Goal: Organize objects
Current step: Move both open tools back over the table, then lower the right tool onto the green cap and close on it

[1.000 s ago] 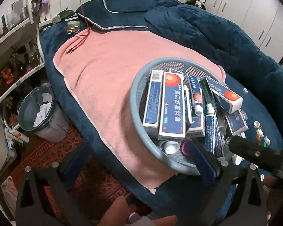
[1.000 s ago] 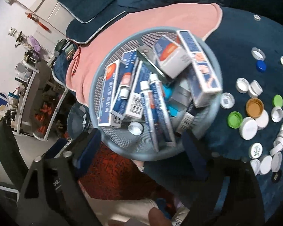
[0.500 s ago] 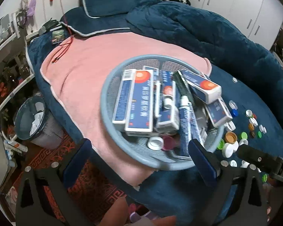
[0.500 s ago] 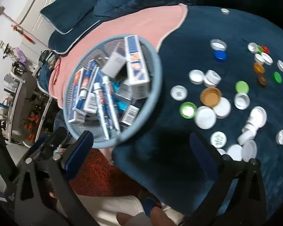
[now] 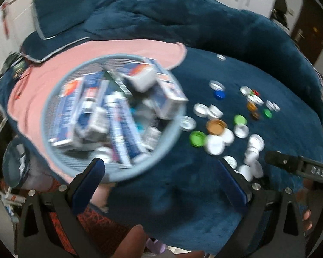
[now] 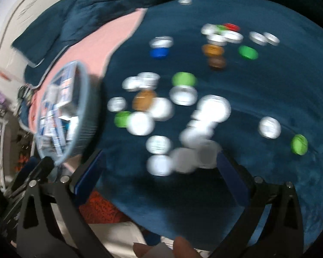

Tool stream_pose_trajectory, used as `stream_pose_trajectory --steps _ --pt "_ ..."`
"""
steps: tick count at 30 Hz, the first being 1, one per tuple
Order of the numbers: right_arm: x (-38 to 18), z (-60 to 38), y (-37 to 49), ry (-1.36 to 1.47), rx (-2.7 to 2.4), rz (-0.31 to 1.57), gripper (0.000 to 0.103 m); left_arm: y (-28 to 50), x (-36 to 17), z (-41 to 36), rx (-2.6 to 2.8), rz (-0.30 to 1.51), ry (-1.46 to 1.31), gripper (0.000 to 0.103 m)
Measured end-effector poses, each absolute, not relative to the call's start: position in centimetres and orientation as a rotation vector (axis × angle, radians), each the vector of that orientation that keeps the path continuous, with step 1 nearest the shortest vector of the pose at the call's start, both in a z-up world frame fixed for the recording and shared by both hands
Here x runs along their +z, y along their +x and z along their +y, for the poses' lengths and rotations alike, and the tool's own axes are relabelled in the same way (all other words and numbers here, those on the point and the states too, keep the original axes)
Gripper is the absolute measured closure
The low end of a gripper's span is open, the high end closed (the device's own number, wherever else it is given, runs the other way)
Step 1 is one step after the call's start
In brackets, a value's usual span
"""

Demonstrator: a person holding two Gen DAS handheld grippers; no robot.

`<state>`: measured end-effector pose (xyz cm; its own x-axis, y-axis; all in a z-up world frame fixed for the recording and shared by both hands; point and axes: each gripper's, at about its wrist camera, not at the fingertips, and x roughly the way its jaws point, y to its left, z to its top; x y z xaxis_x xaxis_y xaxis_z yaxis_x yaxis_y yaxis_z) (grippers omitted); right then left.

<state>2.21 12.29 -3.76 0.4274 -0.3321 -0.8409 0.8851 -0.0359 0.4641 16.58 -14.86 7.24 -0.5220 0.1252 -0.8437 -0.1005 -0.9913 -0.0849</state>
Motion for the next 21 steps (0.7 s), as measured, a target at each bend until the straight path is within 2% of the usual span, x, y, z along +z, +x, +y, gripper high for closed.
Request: stream_pose_trajectory --steps 11,18,21 --pt "-8.9 13.3 -9.9 1.313 -1.339 0.624 0.000 16.4 2.9 -8.0 2.441 0.063 -1.556 0.001" --pt "-14.1 12.8 -12.4 1.417 -1.310 0.706 0.000 15.9 0.5 -7.1 2.391 0.086 -1.640 0.001" --pt "-14.6 12.9 -12.8 1.405 -1.299 0.697 0.000 15.6 0.3 -7.2 2.387 0.070 -1.651 0.001"
